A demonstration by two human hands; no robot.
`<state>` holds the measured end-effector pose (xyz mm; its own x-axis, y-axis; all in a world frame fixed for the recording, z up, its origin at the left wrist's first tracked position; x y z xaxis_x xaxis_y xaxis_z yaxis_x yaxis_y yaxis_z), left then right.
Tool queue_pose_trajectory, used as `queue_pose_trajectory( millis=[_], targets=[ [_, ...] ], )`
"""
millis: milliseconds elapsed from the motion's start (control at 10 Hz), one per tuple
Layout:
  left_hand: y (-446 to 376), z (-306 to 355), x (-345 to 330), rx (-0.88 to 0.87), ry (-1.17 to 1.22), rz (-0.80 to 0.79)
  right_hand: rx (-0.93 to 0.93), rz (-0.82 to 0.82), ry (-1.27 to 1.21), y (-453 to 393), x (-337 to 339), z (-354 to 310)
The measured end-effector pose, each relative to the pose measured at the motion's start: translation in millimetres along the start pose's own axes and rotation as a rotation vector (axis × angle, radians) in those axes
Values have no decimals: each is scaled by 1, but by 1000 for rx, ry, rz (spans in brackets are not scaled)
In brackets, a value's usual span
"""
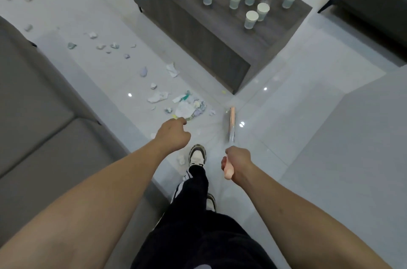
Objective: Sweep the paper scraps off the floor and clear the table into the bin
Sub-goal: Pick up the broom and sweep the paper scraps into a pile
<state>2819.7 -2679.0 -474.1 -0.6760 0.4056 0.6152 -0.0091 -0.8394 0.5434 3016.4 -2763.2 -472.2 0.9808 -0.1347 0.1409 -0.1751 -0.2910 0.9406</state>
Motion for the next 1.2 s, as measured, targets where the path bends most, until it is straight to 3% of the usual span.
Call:
queue_pose_trajectory(
  millis=[200,400,500,700,900,1200],
  targets=[
    [-69,-7,24,93,54,-33,-110,-19,-50,-43,-33,-85],
    [-134,11,73,141,75,-10,-72,-50,-50,-47,-67,-175],
    [-162,31,98,129,85,25,-91,-45,141,-52,-73,-209],
    [-195,63,116,94,100,45,266,83,830,-73,-52,-264],
    [-207,61,113,207,142,61,452,64,1243,-117,-49,-310],
    [-201,73,74,415,234,151,406,11,1266,-184,-38,-333]
  ],
)
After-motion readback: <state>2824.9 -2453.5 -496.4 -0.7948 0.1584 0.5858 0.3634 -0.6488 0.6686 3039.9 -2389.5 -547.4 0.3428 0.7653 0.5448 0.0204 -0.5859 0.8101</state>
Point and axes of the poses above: each hand's wrist, its own y-axis away from the middle knuckle, its own x-axis out of the back of the hand, z = x × y, the point moved 3 cm from there along -y, towards the middle knuckle, and after that the axes turned 15 degrees about y, right-handed, at the moved point
